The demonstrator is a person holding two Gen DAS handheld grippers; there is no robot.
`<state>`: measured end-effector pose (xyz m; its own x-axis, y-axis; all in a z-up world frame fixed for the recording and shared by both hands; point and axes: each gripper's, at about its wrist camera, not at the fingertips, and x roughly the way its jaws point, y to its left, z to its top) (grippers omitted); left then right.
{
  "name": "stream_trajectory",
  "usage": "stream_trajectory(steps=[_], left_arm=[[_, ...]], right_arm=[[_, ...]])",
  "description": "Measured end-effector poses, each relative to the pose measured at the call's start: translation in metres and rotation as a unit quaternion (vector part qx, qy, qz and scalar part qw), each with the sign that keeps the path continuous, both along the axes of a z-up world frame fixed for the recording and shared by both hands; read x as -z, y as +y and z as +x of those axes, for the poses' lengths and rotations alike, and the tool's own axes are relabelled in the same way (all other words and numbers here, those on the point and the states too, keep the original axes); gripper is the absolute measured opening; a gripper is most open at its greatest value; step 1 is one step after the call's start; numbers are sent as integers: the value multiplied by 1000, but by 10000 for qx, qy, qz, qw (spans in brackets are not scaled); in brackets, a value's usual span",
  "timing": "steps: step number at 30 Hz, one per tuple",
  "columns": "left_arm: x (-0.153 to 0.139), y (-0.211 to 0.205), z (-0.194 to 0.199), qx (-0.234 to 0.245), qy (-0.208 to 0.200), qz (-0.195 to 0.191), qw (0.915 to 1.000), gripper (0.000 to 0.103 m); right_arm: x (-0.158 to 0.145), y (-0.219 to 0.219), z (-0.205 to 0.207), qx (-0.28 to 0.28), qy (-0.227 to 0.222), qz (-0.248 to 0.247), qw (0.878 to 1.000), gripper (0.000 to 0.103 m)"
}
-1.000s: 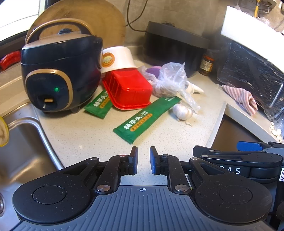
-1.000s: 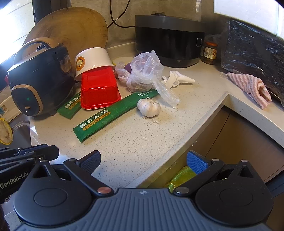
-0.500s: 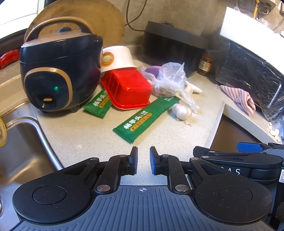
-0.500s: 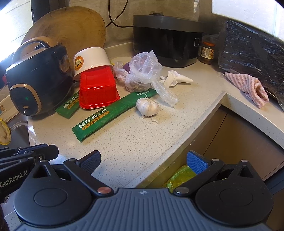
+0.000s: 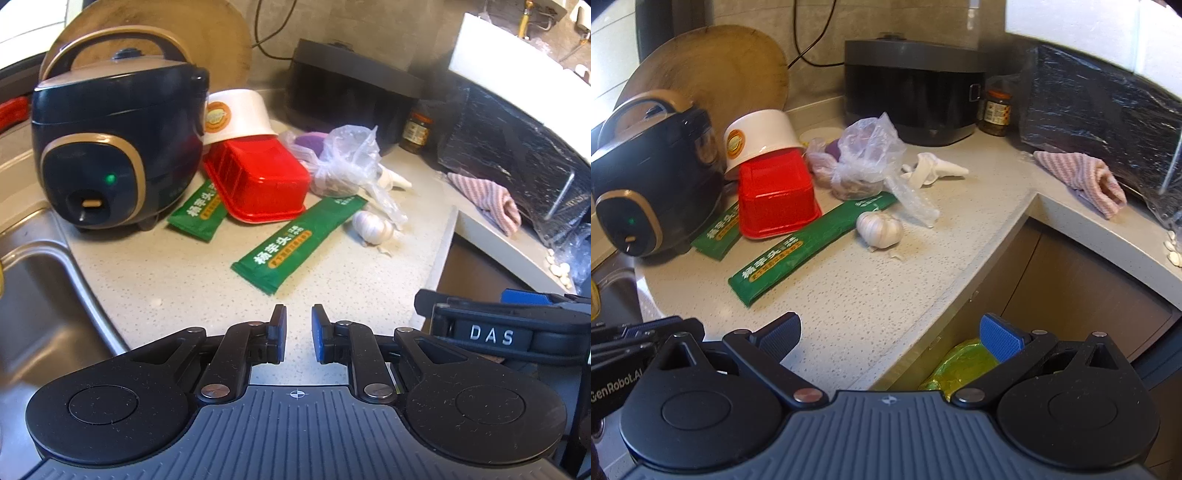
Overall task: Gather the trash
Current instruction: 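Move both tools toward the garlic bulb and green packet on the counter, then close the right tool on the garlic bulb while the left tool hovers over the green packet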
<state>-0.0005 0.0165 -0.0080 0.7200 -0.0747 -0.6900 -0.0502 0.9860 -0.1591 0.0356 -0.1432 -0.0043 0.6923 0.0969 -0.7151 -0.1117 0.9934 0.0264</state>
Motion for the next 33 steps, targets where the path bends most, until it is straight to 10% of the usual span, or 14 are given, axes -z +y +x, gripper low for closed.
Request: stream_trajectory(steps=[8, 14, 20, 33], left_arm=[[9, 3, 29, -80, 18, -272, 9996, 18], [20, 9, 67, -221, 19, -1277, 9916, 18], [18, -23, 105, -277, -154, 225, 9992, 18], [51, -58, 182, 188, 714, 1211, 9899, 20]], right_arm=[[-6, -18, 20, -148, -553, 228, 9981, 103], [4, -45, 76, -364, -695, 811, 9936, 103], [34, -71, 129, -784, -176, 1311, 9881, 103], [89, -87, 201, -1613, 340, 1927, 9673, 103]])
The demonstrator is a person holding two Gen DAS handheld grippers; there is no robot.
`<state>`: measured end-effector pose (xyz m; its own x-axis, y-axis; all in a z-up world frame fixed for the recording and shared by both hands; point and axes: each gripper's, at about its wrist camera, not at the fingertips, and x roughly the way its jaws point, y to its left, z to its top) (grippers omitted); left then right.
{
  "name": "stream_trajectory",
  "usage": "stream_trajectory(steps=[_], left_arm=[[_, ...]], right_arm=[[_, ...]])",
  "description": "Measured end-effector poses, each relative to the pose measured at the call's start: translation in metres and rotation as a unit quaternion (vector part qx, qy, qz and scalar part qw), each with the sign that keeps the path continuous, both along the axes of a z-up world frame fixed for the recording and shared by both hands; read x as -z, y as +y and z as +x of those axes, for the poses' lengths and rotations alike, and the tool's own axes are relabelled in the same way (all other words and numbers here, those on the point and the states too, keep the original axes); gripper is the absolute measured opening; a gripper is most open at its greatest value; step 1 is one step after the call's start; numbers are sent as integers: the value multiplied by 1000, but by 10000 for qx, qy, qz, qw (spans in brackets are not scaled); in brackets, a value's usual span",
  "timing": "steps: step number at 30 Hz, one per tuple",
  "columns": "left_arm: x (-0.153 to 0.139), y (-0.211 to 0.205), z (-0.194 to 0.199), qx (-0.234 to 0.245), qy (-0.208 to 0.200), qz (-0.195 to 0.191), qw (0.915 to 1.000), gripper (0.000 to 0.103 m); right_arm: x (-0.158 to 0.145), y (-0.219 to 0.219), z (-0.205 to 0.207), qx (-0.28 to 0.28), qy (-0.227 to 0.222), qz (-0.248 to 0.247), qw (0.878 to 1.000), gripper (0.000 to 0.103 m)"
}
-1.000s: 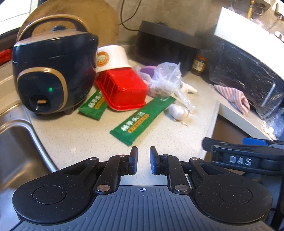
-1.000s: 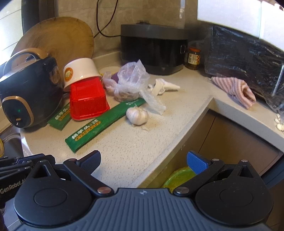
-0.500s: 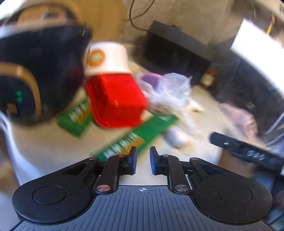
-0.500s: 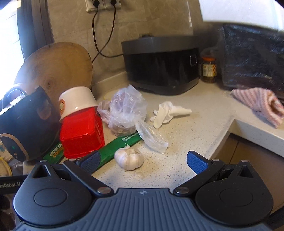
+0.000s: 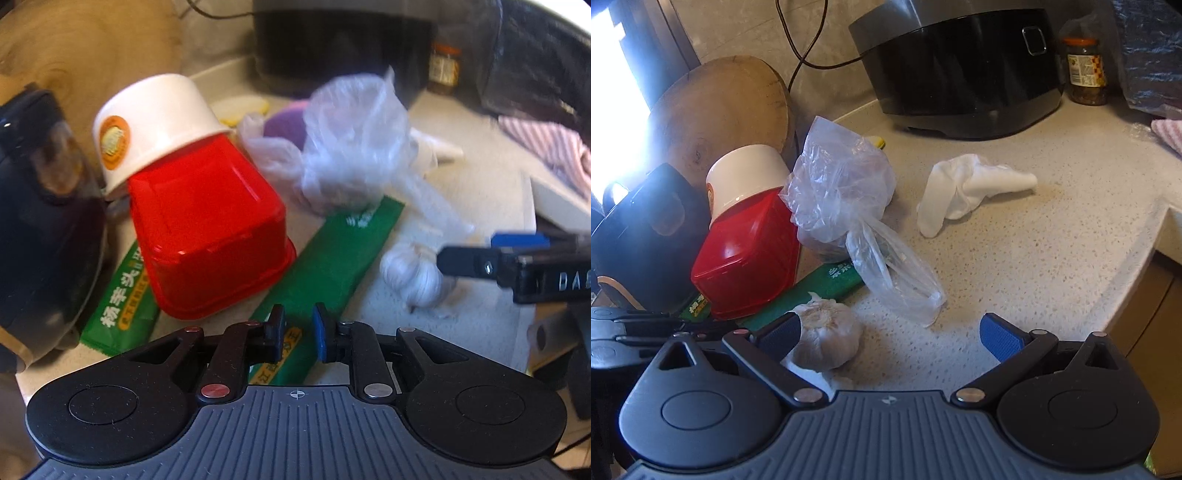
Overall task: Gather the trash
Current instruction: 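Close the right tool on the garlic bulb while the left tool hovers over the green packet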
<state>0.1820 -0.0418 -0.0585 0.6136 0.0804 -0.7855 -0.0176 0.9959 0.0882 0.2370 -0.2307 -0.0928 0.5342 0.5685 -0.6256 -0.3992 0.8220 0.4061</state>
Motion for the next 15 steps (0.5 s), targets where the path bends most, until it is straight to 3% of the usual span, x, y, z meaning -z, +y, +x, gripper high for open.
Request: stream_trajectory(steps=[5, 8, 15], left_arm=[[-1, -12, -7, 231, 141, -17, 9996, 21], [0, -21, -12, 415, 202, 59, 9989, 26], [6, -33, -10, 381, 124, 452, 9982, 30]], right_arm=[[2, -4, 11, -601, 105, 256, 9978, 103], [2, -4, 17, -996, 77, 180, 9948, 103], [4, -3, 19, -1215, 43, 339, 9920, 103]])
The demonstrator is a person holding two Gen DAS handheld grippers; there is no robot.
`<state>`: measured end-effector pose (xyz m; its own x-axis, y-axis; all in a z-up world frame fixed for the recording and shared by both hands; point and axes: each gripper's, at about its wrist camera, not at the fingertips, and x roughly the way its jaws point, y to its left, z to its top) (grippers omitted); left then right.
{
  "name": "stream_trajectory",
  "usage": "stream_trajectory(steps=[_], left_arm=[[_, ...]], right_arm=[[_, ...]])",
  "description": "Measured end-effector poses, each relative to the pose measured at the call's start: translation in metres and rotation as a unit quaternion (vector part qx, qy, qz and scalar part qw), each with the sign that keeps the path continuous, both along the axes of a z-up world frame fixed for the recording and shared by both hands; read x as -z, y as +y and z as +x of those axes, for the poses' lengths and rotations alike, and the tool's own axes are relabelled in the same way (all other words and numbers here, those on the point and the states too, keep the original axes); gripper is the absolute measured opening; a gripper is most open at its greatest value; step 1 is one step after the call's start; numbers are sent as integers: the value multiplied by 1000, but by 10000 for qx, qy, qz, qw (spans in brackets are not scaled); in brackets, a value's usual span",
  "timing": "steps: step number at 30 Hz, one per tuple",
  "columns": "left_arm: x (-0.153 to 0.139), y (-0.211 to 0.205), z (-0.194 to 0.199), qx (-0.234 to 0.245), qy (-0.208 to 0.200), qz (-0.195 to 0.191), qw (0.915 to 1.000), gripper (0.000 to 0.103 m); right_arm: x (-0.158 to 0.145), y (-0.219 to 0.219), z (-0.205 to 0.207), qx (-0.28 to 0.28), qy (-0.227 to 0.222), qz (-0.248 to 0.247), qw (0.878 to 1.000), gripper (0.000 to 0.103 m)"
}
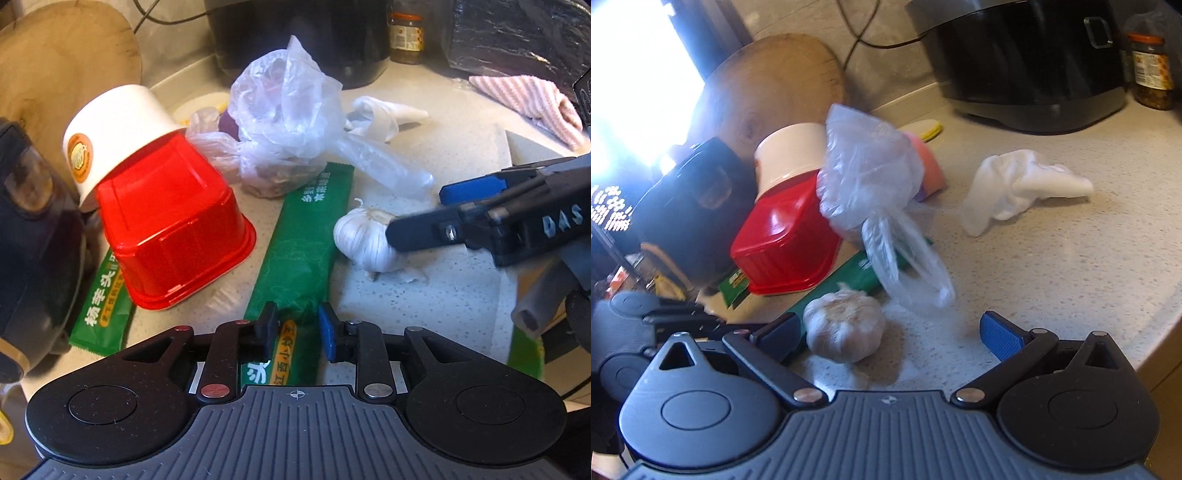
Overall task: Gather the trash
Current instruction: 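Close the right tool on the garlic bulb while the left tool hovers over the green packet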
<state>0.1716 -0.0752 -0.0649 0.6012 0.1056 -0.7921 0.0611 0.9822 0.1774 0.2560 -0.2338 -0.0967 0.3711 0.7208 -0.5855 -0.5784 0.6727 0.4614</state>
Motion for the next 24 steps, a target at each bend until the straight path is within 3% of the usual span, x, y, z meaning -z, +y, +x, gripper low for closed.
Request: stream_trajectory(steps=[4, 8, 12, 14, 19, 24], left_arm=[[1, -2, 4, -234, -106, 22, 9997, 32], [3, -3, 5, -265, -187, 39, 9995, 33], [3, -1, -2, -375, -190, -43, 9991, 33], [2, 1, -10, -434, -212, -129, 9988, 33], [-1, 8, -28, -601, -234, -410, 9971, 34], [-2, 14, -35, -753, -279, -665, 9945, 33]], right_arm=[[1, 2, -1, -430, 324, 346, 9980, 103], [5, 4, 2, -1140, 829, 831, 9865, 103], [-14, 0, -4, -590, 54, 505, 9970, 103], [-26, 2, -3, -128, -459, 34, 9989, 103], [-36, 8, 3, 829, -1414, -1202, 9791, 103], [-35, 9, -7, 1354, -1629, -1625, 9637, 103]])
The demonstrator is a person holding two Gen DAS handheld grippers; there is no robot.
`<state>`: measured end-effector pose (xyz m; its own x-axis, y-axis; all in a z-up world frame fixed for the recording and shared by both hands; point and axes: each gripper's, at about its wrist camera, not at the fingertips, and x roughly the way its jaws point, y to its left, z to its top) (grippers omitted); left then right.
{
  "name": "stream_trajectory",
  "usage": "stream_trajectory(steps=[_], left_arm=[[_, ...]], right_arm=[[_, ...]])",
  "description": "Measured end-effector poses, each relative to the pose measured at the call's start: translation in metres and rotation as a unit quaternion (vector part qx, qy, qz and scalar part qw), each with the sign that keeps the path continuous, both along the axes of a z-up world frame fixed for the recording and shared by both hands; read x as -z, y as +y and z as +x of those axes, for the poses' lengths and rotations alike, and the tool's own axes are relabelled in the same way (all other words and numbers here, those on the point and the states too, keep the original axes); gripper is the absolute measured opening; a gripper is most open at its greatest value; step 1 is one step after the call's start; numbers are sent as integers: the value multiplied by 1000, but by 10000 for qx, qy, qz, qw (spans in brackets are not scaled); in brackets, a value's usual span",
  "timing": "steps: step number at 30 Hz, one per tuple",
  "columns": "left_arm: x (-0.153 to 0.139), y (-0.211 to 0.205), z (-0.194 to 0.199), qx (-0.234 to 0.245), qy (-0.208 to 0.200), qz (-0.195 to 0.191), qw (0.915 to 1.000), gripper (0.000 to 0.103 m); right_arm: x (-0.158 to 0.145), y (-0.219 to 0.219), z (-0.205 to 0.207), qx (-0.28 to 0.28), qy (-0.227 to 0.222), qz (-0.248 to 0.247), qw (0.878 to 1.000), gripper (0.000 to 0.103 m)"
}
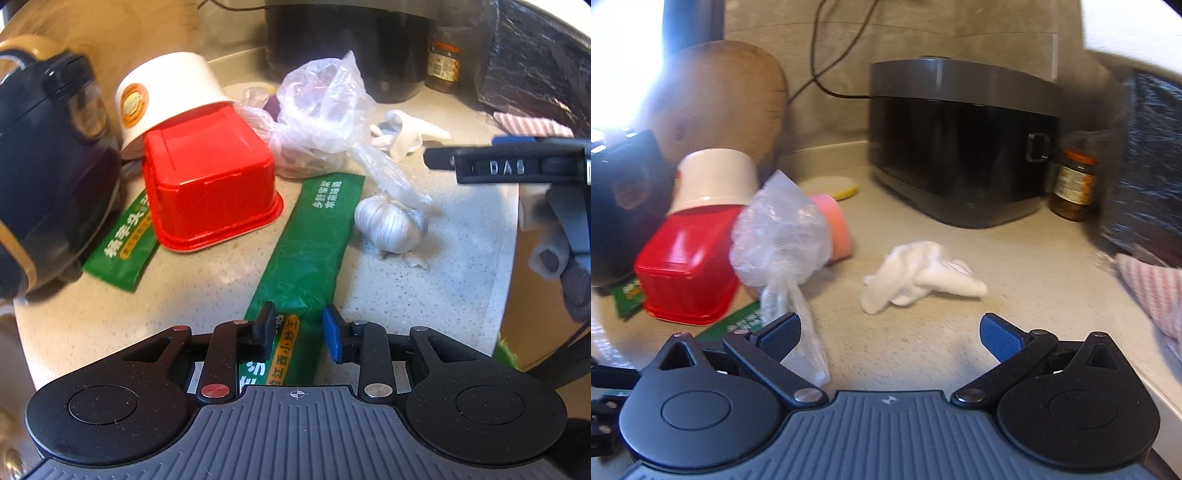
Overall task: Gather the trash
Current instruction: 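Close the right tool on the garlic bulb while the left tool hovers over the green packet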
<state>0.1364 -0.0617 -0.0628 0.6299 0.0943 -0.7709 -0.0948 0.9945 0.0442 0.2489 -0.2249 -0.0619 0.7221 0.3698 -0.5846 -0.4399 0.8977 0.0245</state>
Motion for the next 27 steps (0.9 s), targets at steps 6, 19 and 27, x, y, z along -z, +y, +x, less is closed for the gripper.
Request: stream_trajectory(steps=[6, 19, 27], left_arm=[[-2, 4, -4, -146, 3, -152, 9998, 32], [-2, 4, -3, -142, 79, -226, 9996, 32], [1, -3, 2, 117, 176, -41, 9998, 36]], right_arm=[[3, 5, -8, -312, 221, 130, 9992, 103], [3, 8, -21, -158, 151, 74, 9997, 103], [11, 7, -25, -285, 471, 229, 9982, 103]])
